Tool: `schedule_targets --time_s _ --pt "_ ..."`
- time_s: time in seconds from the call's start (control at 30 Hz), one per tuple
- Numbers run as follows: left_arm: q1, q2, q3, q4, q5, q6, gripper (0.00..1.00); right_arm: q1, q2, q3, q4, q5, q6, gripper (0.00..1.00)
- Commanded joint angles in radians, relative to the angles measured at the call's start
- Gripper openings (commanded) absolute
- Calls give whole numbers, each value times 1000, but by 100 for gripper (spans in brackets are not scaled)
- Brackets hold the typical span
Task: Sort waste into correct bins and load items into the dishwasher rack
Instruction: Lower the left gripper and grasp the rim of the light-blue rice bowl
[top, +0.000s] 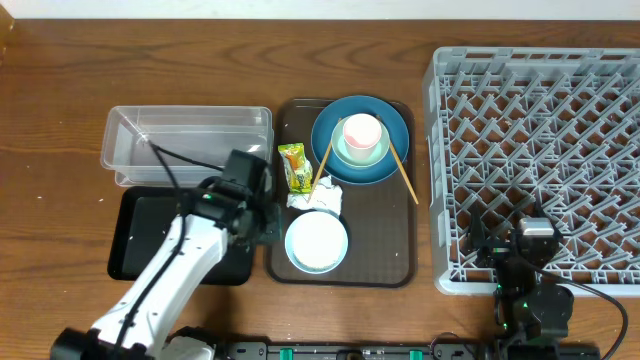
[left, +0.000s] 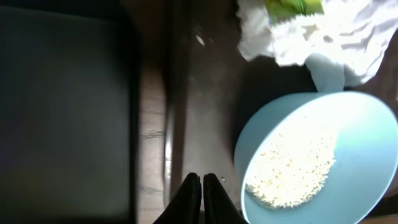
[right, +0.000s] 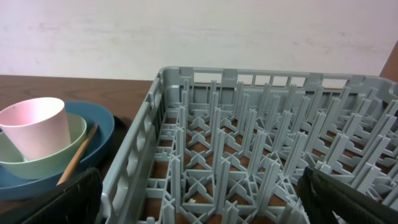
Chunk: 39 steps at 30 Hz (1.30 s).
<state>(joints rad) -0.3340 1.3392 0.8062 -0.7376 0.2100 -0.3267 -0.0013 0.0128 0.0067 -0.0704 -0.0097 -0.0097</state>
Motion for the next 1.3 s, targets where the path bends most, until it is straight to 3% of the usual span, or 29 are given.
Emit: schedule_targets --time_s 0.0,0.2,0.33,0.5,0.63,0.73,0.87,1.03,1.27 --pt "-35 9 -8 -3 -46 -11 7 16 -3 -1 -4 2 13 99" --pt "-100 -51 -5 -5 -77 -20 7 16 -3 -1 -4 2 13 99" --pt "-161 -90 -5 -30 -212 -63 7 16 -3 -1 -4 2 13 99" --pt "-267 -124 -5 -7 -127 -142 8 16 -3 -1 -4 2 13 99" --pt "-398 -124 -5 47 -87 -208 17 16 -3 -1 -4 2 13 99" --pt "-496 -124 -5 119 -88 -210 37 16 -3 -1 -4 2 13 99" --pt "-592 -120 -5 212 -114 -220 48 16 -3 -1 -4 2 13 99" --pt "-655 -90 -6 228 -258 -279 55 16 -3 -1 -4 2 13 99" --pt "-658 -5 -6 271 -264 -280 55 16 -3 -1 -4 2 13 99"
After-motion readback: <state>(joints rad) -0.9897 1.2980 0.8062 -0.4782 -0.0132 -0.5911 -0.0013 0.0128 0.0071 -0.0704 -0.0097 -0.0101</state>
